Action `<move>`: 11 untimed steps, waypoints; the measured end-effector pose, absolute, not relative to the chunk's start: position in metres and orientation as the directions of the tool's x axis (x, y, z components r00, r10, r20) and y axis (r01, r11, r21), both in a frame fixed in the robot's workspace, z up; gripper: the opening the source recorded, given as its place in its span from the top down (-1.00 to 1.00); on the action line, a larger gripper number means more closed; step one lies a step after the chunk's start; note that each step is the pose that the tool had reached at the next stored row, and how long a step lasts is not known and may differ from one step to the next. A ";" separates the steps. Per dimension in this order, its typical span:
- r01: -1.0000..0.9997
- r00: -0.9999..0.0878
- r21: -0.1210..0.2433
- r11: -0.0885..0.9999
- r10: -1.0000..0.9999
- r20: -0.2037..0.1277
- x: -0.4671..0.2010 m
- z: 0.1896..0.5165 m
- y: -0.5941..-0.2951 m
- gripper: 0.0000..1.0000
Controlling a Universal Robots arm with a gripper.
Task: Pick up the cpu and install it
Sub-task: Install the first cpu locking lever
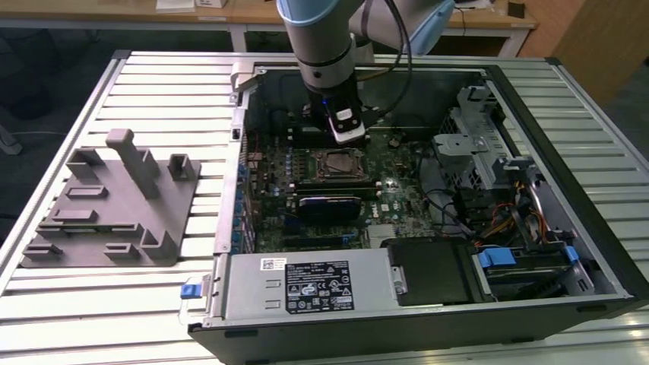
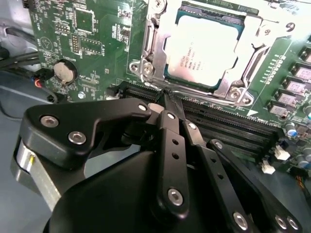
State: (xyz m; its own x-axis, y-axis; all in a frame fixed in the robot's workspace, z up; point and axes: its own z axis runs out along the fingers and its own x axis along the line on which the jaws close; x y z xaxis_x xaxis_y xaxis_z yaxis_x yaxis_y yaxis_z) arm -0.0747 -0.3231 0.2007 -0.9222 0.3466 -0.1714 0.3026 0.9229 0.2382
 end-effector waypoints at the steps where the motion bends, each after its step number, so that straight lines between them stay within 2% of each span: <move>1: 0.303 -0.922 0.238 0.923 0.347 -0.171 -0.075 0.203 -0.323 0.79; 11: 0.303 -0.922 0.238 0.923 0.347 -0.172 -0.075 0.209 -0.323 0.79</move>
